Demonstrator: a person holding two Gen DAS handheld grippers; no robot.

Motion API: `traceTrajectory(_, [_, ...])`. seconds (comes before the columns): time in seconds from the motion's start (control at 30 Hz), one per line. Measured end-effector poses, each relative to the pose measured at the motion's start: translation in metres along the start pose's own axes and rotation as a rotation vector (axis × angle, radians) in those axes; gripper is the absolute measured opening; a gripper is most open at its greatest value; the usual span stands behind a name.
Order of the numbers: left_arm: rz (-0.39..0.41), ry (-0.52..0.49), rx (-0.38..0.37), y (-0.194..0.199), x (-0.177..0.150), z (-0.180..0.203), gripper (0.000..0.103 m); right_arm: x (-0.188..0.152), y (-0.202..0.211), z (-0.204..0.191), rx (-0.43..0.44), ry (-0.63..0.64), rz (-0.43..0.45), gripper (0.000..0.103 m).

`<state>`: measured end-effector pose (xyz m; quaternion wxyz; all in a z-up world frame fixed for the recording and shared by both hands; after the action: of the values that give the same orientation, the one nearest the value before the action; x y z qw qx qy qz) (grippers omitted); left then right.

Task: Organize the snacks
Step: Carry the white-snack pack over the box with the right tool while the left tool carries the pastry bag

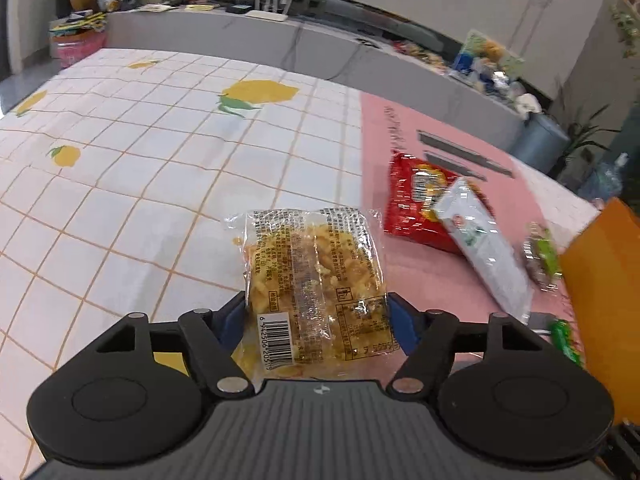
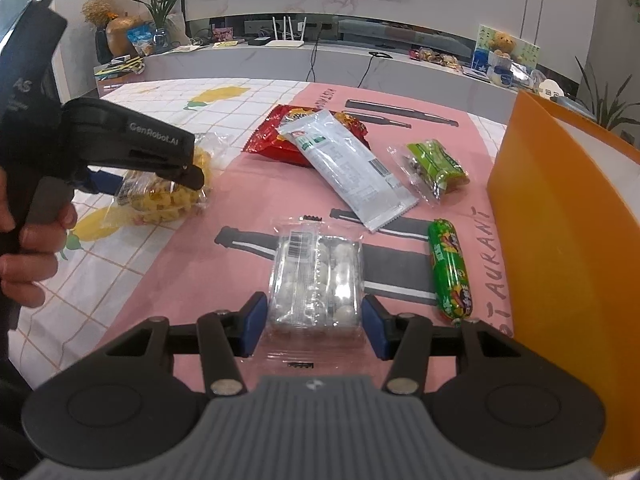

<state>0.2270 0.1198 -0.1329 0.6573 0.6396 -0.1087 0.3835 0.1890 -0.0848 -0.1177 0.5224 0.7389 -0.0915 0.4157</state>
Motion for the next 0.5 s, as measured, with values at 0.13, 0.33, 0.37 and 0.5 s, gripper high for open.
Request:
traceTrajectory(0.13, [0.034,0.005,-0.086,0.014,0.000,-0.001,0.080,0.004,0.006,-0.002,0.012,0.000,0.027,0.051])
traceTrajectory(0.33, [0.085,0.019,-0.137,0.036,0.000,0.000,0.080,0.009,0.015,-0.008,0.035,0.014,0.065,0.051])
traceTrajectory(0.37, [0.089,0.023,-0.148,0.040,-0.001,0.000,0.080,0.010,0.018,-0.009,0.040,0.017,0.073,0.051])
traceTrajectory(0.5, [0.109,0.061,-0.191,0.058,-0.003,-0.004,0.079,0.013,0.025,-0.012,0.061,0.026,0.104,0.051])
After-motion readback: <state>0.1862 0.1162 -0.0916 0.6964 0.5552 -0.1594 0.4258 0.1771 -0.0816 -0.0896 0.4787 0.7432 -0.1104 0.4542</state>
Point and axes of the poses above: each gripper's, at about its wrist camera, not at the fingertips, and y roughly against the way its jaws point, z to its right, x to its top, the point moved 5 cm from there along -y, roughly the way its jaws point, and after that the axes turned 8 degrees about x, right-handed, at the moved point
